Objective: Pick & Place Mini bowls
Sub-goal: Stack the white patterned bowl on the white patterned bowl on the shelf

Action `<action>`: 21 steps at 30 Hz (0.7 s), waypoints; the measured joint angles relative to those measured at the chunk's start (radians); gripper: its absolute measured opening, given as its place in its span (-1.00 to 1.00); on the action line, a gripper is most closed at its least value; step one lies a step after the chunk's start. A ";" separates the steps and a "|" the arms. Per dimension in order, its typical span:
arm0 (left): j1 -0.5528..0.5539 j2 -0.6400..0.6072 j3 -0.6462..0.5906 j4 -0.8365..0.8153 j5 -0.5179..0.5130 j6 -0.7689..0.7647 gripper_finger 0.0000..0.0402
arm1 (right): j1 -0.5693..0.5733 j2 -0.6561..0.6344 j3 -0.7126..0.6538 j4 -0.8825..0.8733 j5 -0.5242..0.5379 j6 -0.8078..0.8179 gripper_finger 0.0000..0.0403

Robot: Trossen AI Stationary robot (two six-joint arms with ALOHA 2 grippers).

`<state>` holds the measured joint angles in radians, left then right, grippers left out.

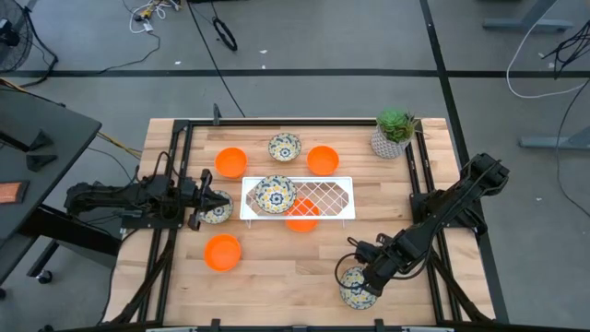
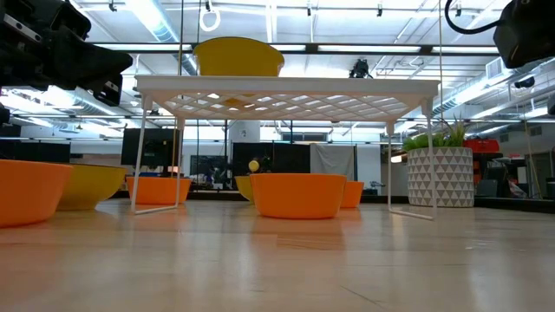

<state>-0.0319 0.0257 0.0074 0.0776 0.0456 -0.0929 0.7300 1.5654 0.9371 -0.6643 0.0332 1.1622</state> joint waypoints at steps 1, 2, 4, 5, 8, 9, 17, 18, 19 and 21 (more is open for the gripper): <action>0.000 0.000 0.000 0.000 0.000 0.000 -0.88 | 0.000 0.000 0.000 0.000 0.000 0.000 -0.51; 0.000 0.000 0.000 0.000 0.000 0.000 -0.88 | 0.000 0.000 0.000 0.000 0.000 0.000 -0.55; 0.000 0.000 0.000 0.000 0.000 0.000 -0.88 | 0.000 0.000 0.000 0.001 0.000 0.000 -0.64; 0.000 0.000 0.000 0.000 0.000 0.000 -0.88 | 0.000 0.000 0.000 0.003 0.000 0.000 -0.68; 0.000 0.000 0.000 0.000 0.000 0.000 -0.88 | 0.000 0.000 0.000 0.014 0.000 0.003 -0.79; 0.000 0.000 0.000 0.000 0.000 0.000 -0.88 | 0.000 0.000 0.000 0.018 0.000 0.003 -0.83; 0.000 0.000 0.000 0.000 0.000 0.000 -0.88 | 0.000 0.000 0.000 0.045 -0.009 0.007 -0.97; 0.000 0.000 0.000 0.000 0.000 0.000 -0.88 | 0.000 0.000 0.000 0.044 -0.013 0.006 -0.98; 0.000 0.000 0.000 0.000 0.000 0.000 -0.88 | 0.000 0.000 0.000 0.045 -0.016 0.006 -0.98; 0.000 0.000 0.000 0.000 0.000 0.000 -0.88 | 0.000 0.000 0.001 0.045 -0.020 0.005 -0.99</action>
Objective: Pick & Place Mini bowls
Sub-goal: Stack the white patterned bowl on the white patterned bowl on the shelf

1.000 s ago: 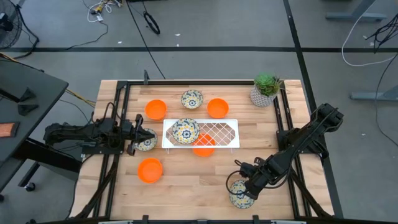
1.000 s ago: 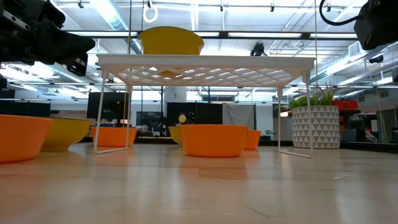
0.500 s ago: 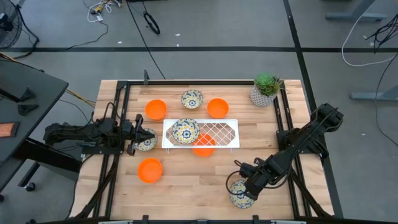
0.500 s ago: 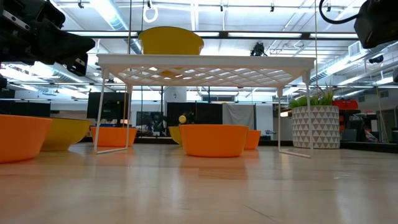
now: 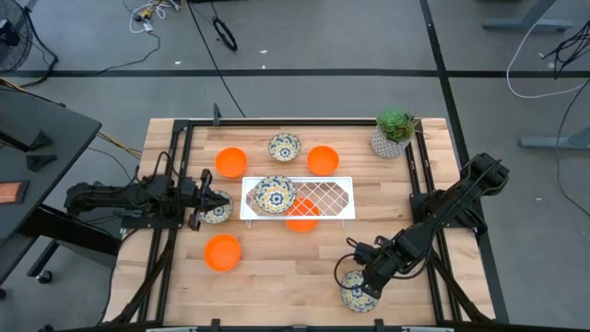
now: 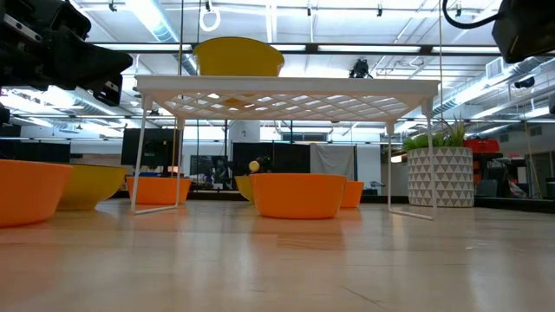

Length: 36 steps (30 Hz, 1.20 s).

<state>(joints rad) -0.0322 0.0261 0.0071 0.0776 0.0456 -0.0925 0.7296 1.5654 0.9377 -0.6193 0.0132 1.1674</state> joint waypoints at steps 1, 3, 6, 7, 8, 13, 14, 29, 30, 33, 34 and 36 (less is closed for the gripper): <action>0.000 0.000 0.000 0.000 0.000 0.000 -0.88 | 0.000 0.000 0.000 0.000 -0.003 0.000 -0.99; 0.000 0.000 0.000 0.000 0.000 0.000 -0.88 | 0.000 0.000 0.000 0.000 -0.005 0.002 -0.99; 0.000 0.000 0.000 0.000 0.000 0.000 -0.88 | 0.000 0.000 0.000 0.000 -0.006 0.004 -0.99; 0.000 0.000 0.000 0.000 0.000 0.000 -0.88 | 0.000 0.000 0.000 0.000 -0.005 0.004 -0.99; 0.000 0.000 0.000 0.000 0.000 0.000 -0.88 | 0.000 0.000 0.000 0.000 -0.005 0.004 -0.99; 0.000 0.000 0.000 0.000 0.000 0.000 -0.88 | 0.000 0.000 0.000 0.006 -0.005 0.005 -1.00; 0.000 0.000 0.000 0.000 0.000 0.000 -0.88 | 0.000 0.000 0.000 0.012 -0.005 0.006 -1.00; 0.000 0.000 0.000 0.000 0.000 0.000 -0.88 | -0.027 -0.055 0.000 0.070 0.009 0.077 -1.00; 0.000 0.000 0.000 0.000 0.000 0.000 -0.88 | -0.030 -0.060 0.000 0.074 0.010 0.079 -1.00; 0.000 0.000 0.000 0.000 0.000 0.000 -0.88 | -0.039 -0.073 0.000 0.081 0.009 0.081 -1.00; 0.000 0.000 0.000 0.000 0.000 0.000 -0.88 | -0.042 -0.079 0.000 0.082 0.009 0.081 -1.00; 0.000 0.000 0.000 0.000 0.000 0.000 -0.88 | -0.049 -0.094 0.000 0.094 0.011 0.081 -1.00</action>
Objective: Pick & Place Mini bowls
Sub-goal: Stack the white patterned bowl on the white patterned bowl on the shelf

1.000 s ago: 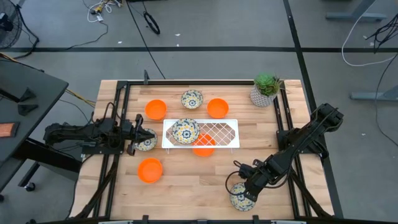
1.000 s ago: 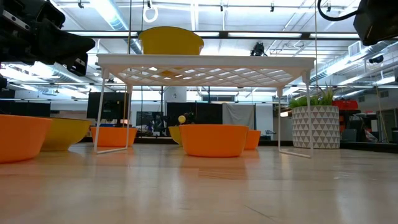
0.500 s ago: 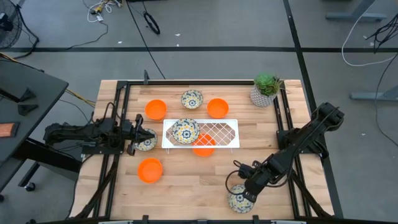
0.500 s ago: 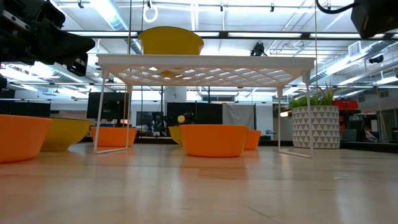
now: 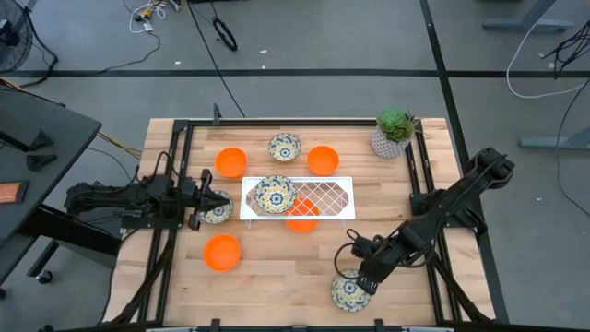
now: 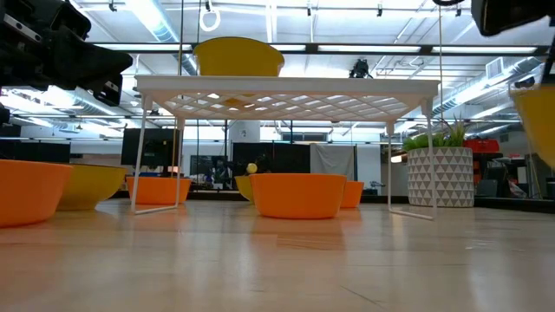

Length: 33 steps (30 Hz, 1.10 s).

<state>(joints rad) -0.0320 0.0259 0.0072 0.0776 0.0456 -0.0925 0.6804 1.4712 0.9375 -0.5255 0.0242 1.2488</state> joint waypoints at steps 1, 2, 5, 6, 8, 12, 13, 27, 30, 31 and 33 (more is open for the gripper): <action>0.000 0.000 0.000 0.000 0.000 0.000 -0.88 | -0.003 -0.010 0.000 0.007 0.005 0.000 -1.00; 0.000 0.000 0.000 0.000 0.000 0.000 -0.88 | -0.007 -0.021 0.000 0.016 0.010 0.001 -1.00; 0.000 0.000 0.000 0.000 0.000 0.000 -0.88 | -0.025 -0.054 0.000 0.043 0.022 0.011 -1.00; 0.000 0.000 0.000 0.000 0.000 0.000 -0.88 | -0.031 -0.066 0.000 0.052 0.025 0.014 -1.00; 0.000 0.000 0.000 0.000 0.000 0.000 -0.88 | -0.042 -0.088 0.000 0.074 0.025 0.022 -1.00; 0.000 0.000 0.000 0.000 0.000 0.000 -0.88 | -0.062 -0.130 0.000 0.091 0.022 0.052 -1.00; 0.000 0.000 0.000 0.000 0.000 0.000 -0.88 | -0.067 -0.140 0.000 0.091 0.020 0.053 -1.00; 0.000 0.000 0.000 0.000 0.000 0.000 -0.88 | -0.160 -0.204 0.070 0.004 -0.017 -0.012 -1.00; 0.000 0.000 0.000 0.000 0.000 0.000 -0.88 | -0.181 -0.204 0.099 -0.030 -0.017 -0.031 -1.00; 0.000 0.000 0.000 0.000 0.000 0.000 -0.88 | -0.186 -0.204 0.111 -0.039 -0.017 -0.035 -1.00; 0.000 0.000 0.000 0.000 0.000 0.000 -0.88 | -0.196 -0.204 0.137 -0.060 -0.020 -0.036 -1.00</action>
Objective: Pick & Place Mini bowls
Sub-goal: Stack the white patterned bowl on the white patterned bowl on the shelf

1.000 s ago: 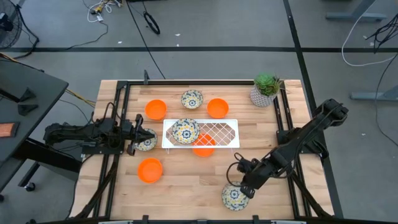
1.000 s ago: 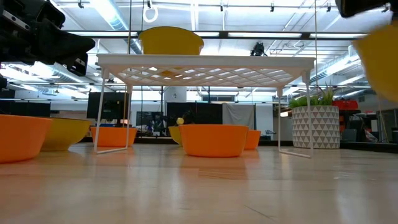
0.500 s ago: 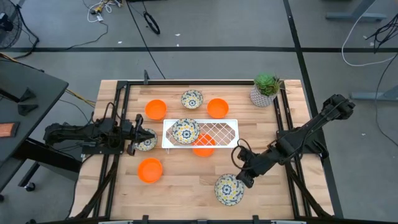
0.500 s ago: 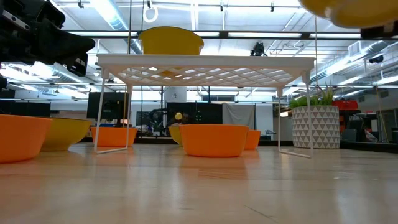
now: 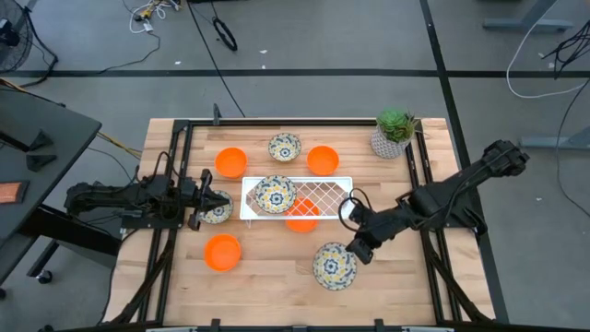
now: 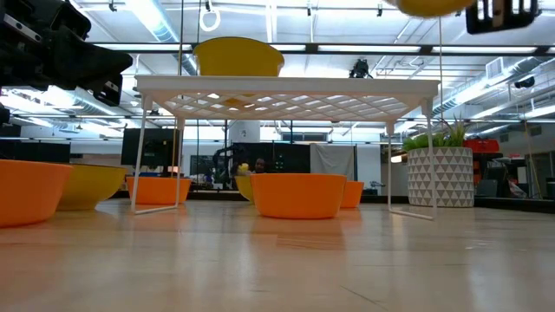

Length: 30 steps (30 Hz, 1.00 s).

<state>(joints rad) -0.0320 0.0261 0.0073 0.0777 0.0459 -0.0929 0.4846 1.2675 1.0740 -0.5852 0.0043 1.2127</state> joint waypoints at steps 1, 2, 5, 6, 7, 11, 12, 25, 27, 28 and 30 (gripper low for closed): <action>0.000 0.000 0.000 0.000 0.000 0.000 -0.88 | -0.004 0.000 0.013 -0.012 -0.003 -0.002 -1.00; 0.000 0.000 0.000 0.000 0.000 0.000 -0.88 | -0.009 0.000 0.026 -0.026 -0.008 -0.008 -1.00; 0.000 0.000 0.000 0.000 0.000 0.000 -0.88 | -0.027 0.000 0.068 -0.082 -0.024 -0.025 -1.00; 0.000 0.000 0.000 0.000 0.000 0.000 -0.88 | -0.034 0.000 0.083 -0.098 -0.023 -0.030 -1.00; 0.000 0.000 0.000 0.000 0.000 0.000 -0.88 | -0.043 0.000 0.099 -0.114 -0.022 -0.041 -1.00; 0.000 0.000 0.000 0.000 0.000 0.000 -0.88 | -0.077 0.000 0.157 -0.183 -0.021 -0.060 -1.00; 0.000 0.000 0.000 0.000 0.000 0.000 -0.88 | -0.085 0.000 0.172 -0.194 -0.021 -0.068 -1.00; 0.000 0.000 0.000 0.000 0.000 0.000 -0.88 | -0.189 0.056 0.378 -0.311 -0.023 -0.147 -1.00; 0.000 0.000 0.000 0.000 0.000 0.000 -0.88 | -0.202 0.067 0.401 -0.311 -0.031 -0.149 -1.00; 0.000 0.000 0.000 0.000 0.000 0.000 -0.88 | -0.208 0.071 0.409 -0.310 -0.039 -0.149 -1.00; 0.000 0.000 0.000 0.000 0.000 0.000 -0.88 | -0.219 0.082 0.425 -0.309 -0.044 -0.149 -1.00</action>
<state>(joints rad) -0.0319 0.0258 0.0071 0.0776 0.0460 -0.0925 0.2654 1.3499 1.4988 -0.8944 -0.0395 1.0641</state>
